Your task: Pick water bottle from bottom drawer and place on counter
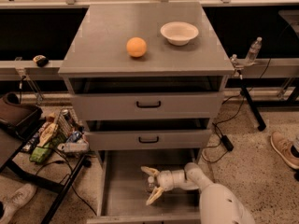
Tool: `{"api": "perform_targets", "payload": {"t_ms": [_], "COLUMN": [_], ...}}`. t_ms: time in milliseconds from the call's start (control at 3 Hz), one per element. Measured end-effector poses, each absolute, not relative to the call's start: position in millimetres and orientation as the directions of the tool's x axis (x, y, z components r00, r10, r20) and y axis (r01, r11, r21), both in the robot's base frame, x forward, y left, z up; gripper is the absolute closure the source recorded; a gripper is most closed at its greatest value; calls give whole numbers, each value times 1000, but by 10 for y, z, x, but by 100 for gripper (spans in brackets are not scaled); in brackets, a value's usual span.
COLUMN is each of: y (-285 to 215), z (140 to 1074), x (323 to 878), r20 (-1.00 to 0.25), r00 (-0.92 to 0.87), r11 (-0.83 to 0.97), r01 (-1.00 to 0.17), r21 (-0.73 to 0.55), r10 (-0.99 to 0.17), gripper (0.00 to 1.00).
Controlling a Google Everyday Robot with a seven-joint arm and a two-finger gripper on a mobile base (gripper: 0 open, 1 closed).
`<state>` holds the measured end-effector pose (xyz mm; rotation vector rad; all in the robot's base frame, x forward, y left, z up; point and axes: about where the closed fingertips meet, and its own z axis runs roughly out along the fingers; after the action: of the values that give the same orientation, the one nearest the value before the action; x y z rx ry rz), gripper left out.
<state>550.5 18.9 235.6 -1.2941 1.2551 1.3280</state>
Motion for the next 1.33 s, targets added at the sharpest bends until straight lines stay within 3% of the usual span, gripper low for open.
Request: {"api": "perform_targets", "payload": {"t_ms": [1333], "y": [80], "z": [2303], "x": [5483], "r20": [-988], "r00": [-71], "r11": [-117], "r01": [-989], "r21": [87], "r10": [-139], "gripper": [89]}}
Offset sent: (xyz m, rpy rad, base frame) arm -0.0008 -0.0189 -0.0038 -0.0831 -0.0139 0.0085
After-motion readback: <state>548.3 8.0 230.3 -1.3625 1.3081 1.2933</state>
